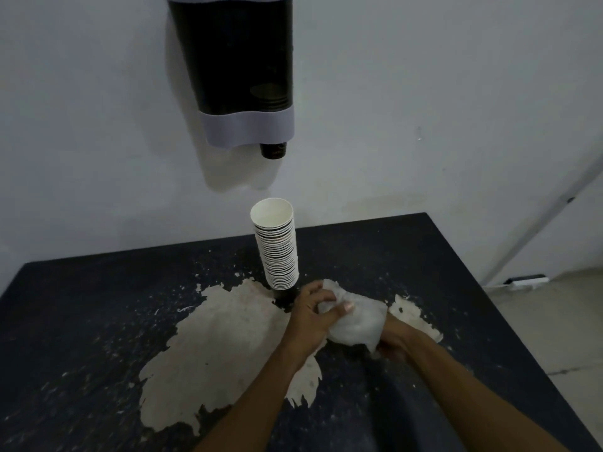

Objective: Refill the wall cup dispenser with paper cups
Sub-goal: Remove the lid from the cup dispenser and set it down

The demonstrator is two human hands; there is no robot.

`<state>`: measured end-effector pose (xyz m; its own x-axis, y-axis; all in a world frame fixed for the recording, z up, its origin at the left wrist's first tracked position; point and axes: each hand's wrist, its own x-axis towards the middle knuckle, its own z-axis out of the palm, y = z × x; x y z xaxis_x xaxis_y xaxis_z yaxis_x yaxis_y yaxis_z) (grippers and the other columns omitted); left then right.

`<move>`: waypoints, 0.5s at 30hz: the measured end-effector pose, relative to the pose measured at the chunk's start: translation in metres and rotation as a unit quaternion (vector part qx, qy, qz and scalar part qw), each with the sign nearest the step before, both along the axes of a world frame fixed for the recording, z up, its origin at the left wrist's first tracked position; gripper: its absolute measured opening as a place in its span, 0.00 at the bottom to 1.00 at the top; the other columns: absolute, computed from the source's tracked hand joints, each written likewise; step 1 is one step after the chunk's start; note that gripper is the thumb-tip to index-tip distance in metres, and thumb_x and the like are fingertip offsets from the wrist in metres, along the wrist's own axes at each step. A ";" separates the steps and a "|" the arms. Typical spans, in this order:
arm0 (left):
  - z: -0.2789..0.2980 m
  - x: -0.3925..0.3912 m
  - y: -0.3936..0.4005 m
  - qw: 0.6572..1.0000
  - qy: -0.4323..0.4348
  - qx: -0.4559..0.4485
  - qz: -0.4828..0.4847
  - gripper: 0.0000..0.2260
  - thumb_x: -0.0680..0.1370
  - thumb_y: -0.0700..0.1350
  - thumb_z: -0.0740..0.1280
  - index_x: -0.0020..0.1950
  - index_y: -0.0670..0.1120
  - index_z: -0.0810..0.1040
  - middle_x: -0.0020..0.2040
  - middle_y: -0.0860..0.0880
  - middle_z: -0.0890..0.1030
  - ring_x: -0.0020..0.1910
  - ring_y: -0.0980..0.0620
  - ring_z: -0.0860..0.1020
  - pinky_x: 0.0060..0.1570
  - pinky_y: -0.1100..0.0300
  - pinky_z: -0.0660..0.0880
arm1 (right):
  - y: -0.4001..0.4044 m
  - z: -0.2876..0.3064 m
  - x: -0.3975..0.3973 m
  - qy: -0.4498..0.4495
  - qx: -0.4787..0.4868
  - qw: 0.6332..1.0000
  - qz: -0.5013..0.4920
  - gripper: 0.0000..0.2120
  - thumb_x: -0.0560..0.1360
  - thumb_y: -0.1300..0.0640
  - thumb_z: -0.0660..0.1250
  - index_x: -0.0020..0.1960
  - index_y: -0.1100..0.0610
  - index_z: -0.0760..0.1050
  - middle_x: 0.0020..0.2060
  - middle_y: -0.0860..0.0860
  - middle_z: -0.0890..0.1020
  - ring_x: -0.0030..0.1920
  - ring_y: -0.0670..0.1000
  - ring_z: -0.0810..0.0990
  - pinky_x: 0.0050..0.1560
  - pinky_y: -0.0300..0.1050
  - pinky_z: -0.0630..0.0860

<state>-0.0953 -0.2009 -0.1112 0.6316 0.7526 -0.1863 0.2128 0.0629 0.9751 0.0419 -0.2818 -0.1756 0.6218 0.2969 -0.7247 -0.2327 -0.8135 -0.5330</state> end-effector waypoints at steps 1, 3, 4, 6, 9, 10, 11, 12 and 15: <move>-0.001 0.004 -0.002 1.000 0.004 -0.003 0.021 0.08 0.70 0.48 0.75 0.45 0.53 0.78 0.60 0.60 0.69 0.60 0.59 0.70 0.49 0.71 0.69 | -0.013 0.024 -0.006 0.141 0.078 0.980 0.114 0.04 0.77 0.63 0.64 0.43 0.58 0.76 0.34 0.55 0.78 0.33 0.53 0.76 0.36 0.46 0.73; -0.006 0.015 -0.005 0.998 -0.007 -0.014 0.059 0.09 0.70 0.47 0.75 0.45 0.52 0.78 0.58 0.58 0.72 0.56 0.58 0.74 0.47 0.69 0.73 | -0.021 0.049 0.009 0.193 0.135 0.963 0.133 0.07 0.79 0.62 0.61 0.42 0.58 0.73 0.30 0.54 0.72 0.29 0.50 0.69 0.30 0.43 0.67; -0.008 0.021 -0.006 0.996 -0.019 -0.026 0.079 0.09 0.70 0.47 0.75 0.45 0.53 0.77 0.58 0.54 0.74 0.56 0.55 0.76 0.48 0.65 0.76 | -0.028 0.050 0.019 0.204 0.166 0.957 0.121 0.06 0.79 0.61 0.61 0.45 0.59 0.74 0.30 0.54 0.72 0.28 0.48 0.68 0.28 0.41 0.66; -0.014 0.032 -0.007 0.994 -0.020 -0.026 0.104 0.08 0.71 0.47 0.75 0.44 0.54 0.77 0.57 0.49 0.76 0.54 0.52 0.78 0.51 0.59 0.78 | -0.027 0.048 0.026 0.172 0.174 0.963 0.111 0.09 0.79 0.60 0.61 0.56 0.59 0.76 0.36 0.56 0.74 0.31 0.49 0.69 0.30 0.42 0.69; -0.023 0.049 -0.006 0.990 0.032 0.045 0.126 0.07 0.73 0.49 0.73 0.45 0.52 0.76 0.55 0.48 0.75 0.51 0.53 0.77 0.49 0.61 0.76 | -0.024 0.042 0.037 0.093 0.169 0.980 0.049 0.19 0.76 0.49 0.62 0.60 0.59 0.76 0.47 0.55 0.78 0.44 0.51 0.75 0.46 0.46 0.75; -0.026 0.055 -0.006 0.988 0.044 0.062 0.131 0.07 0.73 0.49 0.73 0.46 0.51 0.76 0.54 0.49 0.75 0.51 0.52 0.77 0.48 0.63 0.75 | -0.028 0.036 0.043 0.119 0.224 0.967 0.013 0.22 0.74 0.41 0.60 0.57 0.56 0.78 0.48 0.53 0.81 0.47 0.50 0.78 0.50 0.47 0.77; -0.028 0.060 -0.006 0.987 0.055 0.070 0.132 0.08 0.73 0.50 0.72 0.49 0.50 0.76 0.54 0.50 0.74 0.52 0.52 0.76 0.46 0.66 0.73 | -0.031 0.038 0.047 0.154 0.264 0.952 -0.003 0.25 0.74 0.35 0.57 0.55 0.53 0.78 0.49 0.52 0.83 0.51 0.51 0.80 0.55 0.51 0.77; -0.029 0.066 -0.006 0.987 0.073 0.072 0.128 0.10 0.74 0.51 0.71 0.51 0.50 0.77 0.54 0.51 0.73 0.52 0.53 0.75 0.45 0.67 0.71 | -0.032 0.038 0.052 0.176 0.281 0.944 -0.004 0.27 0.74 0.31 0.54 0.55 0.50 0.78 0.50 0.51 0.84 0.53 0.52 0.81 0.58 0.55 0.77; -0.039 0.081 -0.005 0.991 0.101 -0.007 0.090 0.16 0.75 0.53 0.68 0.61 0.49 0.75 0.57 0.51 0.75 0.56 0.53 0.75 0.53 0.60 0.75 | -0.025 0.037 0.056 0.134 0.277 0.951 0.015 0.21 0.76 0.39 0.62 0.57 0.53 0.77 0.50 0.54 0.84 0.52 0.56 0.83 0.51 0.56 0.81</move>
